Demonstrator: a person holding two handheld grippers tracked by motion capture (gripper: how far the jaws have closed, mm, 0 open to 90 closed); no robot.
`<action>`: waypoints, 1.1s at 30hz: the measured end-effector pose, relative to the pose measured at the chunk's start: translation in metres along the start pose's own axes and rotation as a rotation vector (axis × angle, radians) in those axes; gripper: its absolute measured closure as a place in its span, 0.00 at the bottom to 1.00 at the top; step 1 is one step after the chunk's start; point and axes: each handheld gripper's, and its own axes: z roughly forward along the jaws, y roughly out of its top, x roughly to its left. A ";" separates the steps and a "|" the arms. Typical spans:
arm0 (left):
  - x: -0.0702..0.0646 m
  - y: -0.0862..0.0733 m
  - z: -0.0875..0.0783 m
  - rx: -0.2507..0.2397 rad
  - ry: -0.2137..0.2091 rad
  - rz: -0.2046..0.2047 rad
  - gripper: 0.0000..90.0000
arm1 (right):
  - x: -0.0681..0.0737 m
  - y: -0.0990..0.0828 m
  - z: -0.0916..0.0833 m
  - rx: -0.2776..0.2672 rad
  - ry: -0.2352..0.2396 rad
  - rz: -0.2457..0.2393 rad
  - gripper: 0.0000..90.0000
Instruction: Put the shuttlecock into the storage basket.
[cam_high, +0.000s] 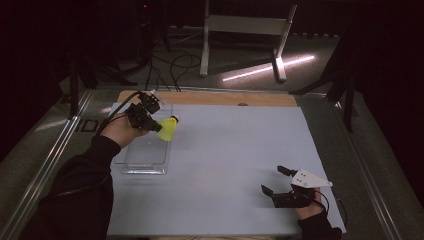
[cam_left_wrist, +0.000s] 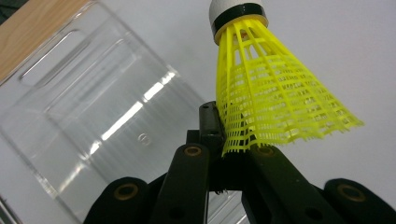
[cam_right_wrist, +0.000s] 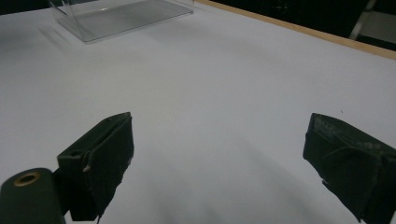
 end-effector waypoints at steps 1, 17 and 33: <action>0.002 -0.001 0.000 -0.002 -0.002 -0.012 1.00 | 0.000 0.000 0.000 0.000 0.000 0.000 0.10; 0.033 -0.017 0.013 -0.046 0.016 -0.156 1.00 | 0.000 0.000 0.001 0.003 0.001 -0.001 0.10; 0.036 -0.019 0.050 -0.063 0.010 -0.226 1.00 | -0.001 0.000 0.001 0.000 0.001 0.000 0.10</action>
